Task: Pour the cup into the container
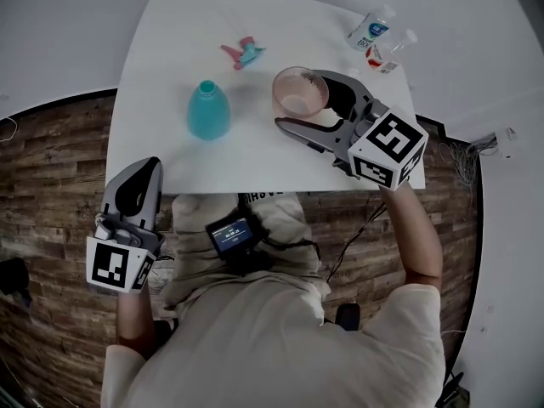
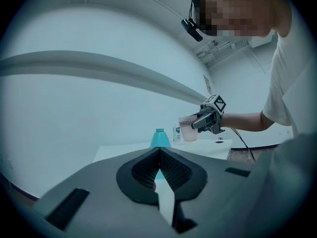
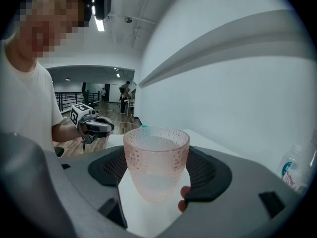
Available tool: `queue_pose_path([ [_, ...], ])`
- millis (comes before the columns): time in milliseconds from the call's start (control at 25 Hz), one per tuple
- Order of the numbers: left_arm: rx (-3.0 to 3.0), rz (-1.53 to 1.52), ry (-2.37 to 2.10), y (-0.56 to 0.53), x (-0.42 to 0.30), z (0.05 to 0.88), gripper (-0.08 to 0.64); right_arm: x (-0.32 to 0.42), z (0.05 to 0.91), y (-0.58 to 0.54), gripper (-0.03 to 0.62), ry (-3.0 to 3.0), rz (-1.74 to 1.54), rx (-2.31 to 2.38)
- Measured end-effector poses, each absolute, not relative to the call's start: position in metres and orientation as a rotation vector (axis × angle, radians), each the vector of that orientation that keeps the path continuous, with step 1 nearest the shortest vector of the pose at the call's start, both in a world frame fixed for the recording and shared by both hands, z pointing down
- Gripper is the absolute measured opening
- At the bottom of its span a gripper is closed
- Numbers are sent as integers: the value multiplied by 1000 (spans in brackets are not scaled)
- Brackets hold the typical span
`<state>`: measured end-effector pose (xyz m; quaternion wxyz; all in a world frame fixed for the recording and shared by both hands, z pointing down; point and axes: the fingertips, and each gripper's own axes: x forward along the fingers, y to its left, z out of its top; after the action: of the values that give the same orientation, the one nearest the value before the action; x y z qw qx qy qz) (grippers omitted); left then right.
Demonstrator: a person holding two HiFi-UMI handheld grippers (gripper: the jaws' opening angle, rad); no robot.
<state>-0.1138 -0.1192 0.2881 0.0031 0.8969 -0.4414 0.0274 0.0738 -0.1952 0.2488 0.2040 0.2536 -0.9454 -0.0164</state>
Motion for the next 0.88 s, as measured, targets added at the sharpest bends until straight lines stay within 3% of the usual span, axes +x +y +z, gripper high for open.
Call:
queue_pose_path([
  [880, 2835, 33, -1271, -124, -92, 277, 11, 65, 238, -197, 371, -2634, -48, 757],
])
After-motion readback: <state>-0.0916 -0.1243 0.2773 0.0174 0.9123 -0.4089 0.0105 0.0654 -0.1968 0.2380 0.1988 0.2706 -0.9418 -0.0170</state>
